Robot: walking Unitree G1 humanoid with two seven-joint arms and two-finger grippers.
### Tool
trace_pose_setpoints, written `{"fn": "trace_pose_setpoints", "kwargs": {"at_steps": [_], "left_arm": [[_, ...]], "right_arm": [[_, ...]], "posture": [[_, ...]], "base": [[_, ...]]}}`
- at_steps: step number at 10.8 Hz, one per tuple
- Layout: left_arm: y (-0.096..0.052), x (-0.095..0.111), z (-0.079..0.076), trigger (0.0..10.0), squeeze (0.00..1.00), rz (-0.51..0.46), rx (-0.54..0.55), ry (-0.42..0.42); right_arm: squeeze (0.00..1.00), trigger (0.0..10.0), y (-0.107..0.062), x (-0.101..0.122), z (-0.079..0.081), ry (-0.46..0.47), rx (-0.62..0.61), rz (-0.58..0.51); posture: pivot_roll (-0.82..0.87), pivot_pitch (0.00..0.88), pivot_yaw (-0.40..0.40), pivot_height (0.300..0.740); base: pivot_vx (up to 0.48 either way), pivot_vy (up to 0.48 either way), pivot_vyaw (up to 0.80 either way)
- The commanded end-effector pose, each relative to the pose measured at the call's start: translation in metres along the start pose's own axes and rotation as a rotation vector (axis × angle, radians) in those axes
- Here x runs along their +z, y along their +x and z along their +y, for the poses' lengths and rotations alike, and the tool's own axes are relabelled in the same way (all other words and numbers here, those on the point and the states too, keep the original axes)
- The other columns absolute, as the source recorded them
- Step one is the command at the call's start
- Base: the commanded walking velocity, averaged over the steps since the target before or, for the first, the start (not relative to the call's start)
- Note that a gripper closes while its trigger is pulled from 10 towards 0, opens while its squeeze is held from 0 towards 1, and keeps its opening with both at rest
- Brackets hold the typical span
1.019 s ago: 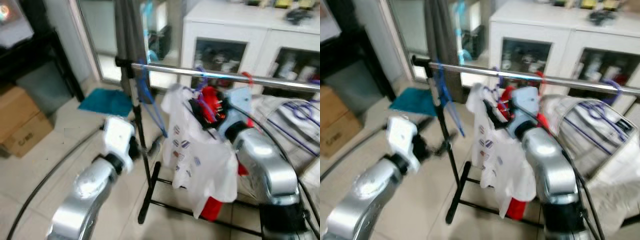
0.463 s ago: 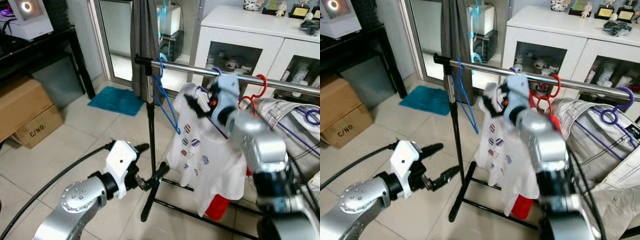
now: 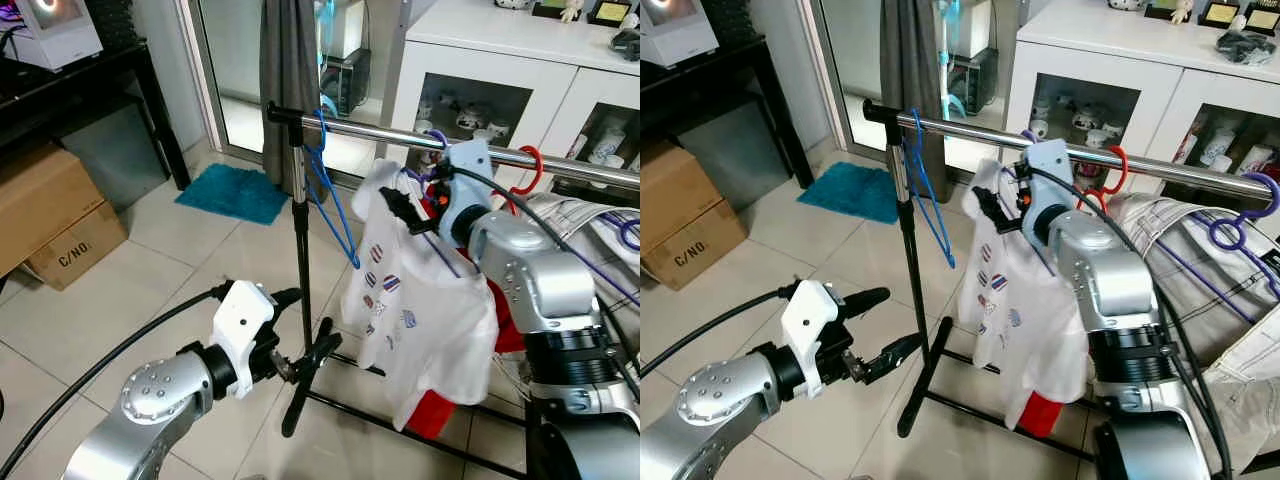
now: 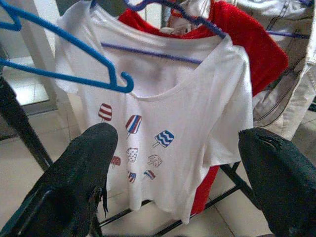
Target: Hang hanger
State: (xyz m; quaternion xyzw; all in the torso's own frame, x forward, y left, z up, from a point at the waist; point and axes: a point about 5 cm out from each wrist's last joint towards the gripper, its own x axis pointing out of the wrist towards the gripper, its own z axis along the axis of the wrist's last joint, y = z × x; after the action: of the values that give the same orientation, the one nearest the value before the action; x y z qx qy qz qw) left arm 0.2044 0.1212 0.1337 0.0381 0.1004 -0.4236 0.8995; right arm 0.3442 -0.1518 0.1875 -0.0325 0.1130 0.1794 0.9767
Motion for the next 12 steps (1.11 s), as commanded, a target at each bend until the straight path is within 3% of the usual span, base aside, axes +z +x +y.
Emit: {"fn": "trace_pose_setpoints", "kwargs": {"at_steps": [1, 4, 5, 6, 7, 12], "left_arm": [[-0.001, 0.002, 0.002, 10.0, 0.52, 0.005, -0.010, 0.004], [0.001, 0.003, 0.003, 10.0, 0.52, 0.009, -0.033, 0.008], [0.001, 0.003, 0.003, 10.0, 0.52, 0.009, -0.034, 0.008], [0.001, 0.003, 0.003, 10.0, 0.52, 0.009, -0.035, 0.009], [0.001, 0.003, 0.003, 10.0, 0.51, 0.011, -0.038, 0.010], [0.001, 0.002, 0.002, 10.0, 0.51, 0.011, -0.040, 0.011]], "right_arm": [[0.00, 10.0, -0.003, 0.001, -0.008, 0.011, -0.036, 0.006], [0.00, 10.0, 0.013, 0.001, -0.015, 0.023, -0.064, 0.038], [0.00, 5.5, 0.019, 0.001, -0.015, 0.042, -0.043, 0.050], [0.00, 4.0, 0.021, 0.001, -0.015, 0.051, -0.031, 0.057], [0.00, 0.0, 0.025, 0.001, -0.017, 0.068, -0.023, 0.073], [0.00, 0.0, 0.031, 0.003, -0.025, 0.079, -0.031, 0.084]], "posture": [[-0.07, 0.000, 0.040, 0.740], [-0.07, 0.000, 0.059, 0.740], [-0.07, 0.000, 0.058, 0.740], [-0.07, 0.000, 0.058, 0.740], [-0.07, 0.000, 0.055, 0.740], [-0.07, 0.000, 0.050, 0.740]], "base": [[0.000, 0.000, 0.00], [0.000, 0.000, 0.00], [0.000, 0.000, 0.00], [0.000, 0.000, 0.00], [0.000, 0.000, 0.00], [0.000, 0.000, 0.00]]}}
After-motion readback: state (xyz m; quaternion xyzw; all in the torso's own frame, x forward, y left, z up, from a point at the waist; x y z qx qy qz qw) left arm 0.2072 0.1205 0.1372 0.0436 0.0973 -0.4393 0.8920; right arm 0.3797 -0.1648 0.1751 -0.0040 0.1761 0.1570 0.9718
